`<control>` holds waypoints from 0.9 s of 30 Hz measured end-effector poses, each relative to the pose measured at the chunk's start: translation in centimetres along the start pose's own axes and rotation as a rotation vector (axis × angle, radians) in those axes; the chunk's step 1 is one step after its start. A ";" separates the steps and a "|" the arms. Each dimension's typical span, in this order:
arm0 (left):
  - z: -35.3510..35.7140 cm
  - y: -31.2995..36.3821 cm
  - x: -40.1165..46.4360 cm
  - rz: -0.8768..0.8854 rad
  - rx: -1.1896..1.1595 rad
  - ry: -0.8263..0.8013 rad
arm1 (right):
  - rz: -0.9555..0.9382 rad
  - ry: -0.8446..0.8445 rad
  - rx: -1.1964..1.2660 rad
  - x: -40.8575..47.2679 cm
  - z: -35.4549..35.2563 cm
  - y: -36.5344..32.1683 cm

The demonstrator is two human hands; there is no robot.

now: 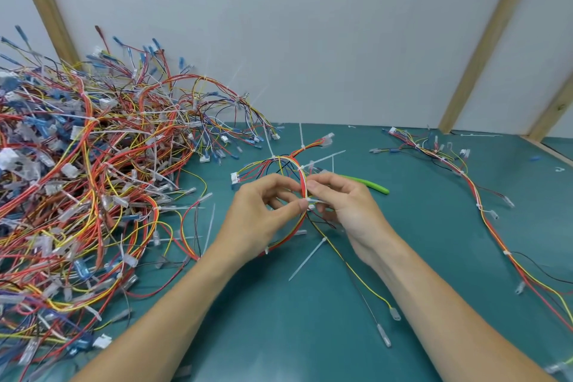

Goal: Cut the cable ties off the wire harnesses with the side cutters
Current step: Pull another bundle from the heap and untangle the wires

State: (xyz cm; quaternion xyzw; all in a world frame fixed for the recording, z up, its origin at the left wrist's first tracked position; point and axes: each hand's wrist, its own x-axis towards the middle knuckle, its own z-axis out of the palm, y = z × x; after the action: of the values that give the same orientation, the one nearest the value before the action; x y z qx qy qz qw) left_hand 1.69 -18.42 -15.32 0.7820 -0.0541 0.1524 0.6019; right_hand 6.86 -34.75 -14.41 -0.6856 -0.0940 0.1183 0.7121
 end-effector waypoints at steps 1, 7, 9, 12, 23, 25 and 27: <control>0.0 0.0 0.0 -0.007 0.000 -0.014 | -0.003 0.001 -0.008 0.0 0.0 0.1; 0.0 -0.2 0.0 -0.035 -0.024 -0.058 | -0.127 0.013 -0.054 0.2 -0.1 0.2; 0.1 -0.3 -0.1 -0.034 -0.018 -0.081 | -0.139 -0.004 -0.061 0.2 0.1 0.2; 0.1 -0.4 -0.1 -0.035 -0.032 -0.076 | -0.155 -0.005 -0.066 0.0 0.3 0.2; -0.4 -0.6 0.5 -0.087 -0.166 0.184 | -0.652 0.279 -0.557 -1.2 1.1 0.1; -0.4 -0.6 0.6 -0.109 -0.189 0.204 | -0.645 0.218 -0.550 -1.3 1.4 0.2; -0.6 -0.5 0.6 -0.130 -0.218 0.213 | -0.619 0.173 -0.563 -1.4 1.5 0.3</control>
State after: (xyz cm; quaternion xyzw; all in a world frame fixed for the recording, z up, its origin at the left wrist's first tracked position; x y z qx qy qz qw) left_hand 2.33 -17.68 -15.43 0.6933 0.0444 0.1886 0.6941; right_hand 5.10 -33.71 -14.64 -0.8001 -0.2641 -0.1893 0.5043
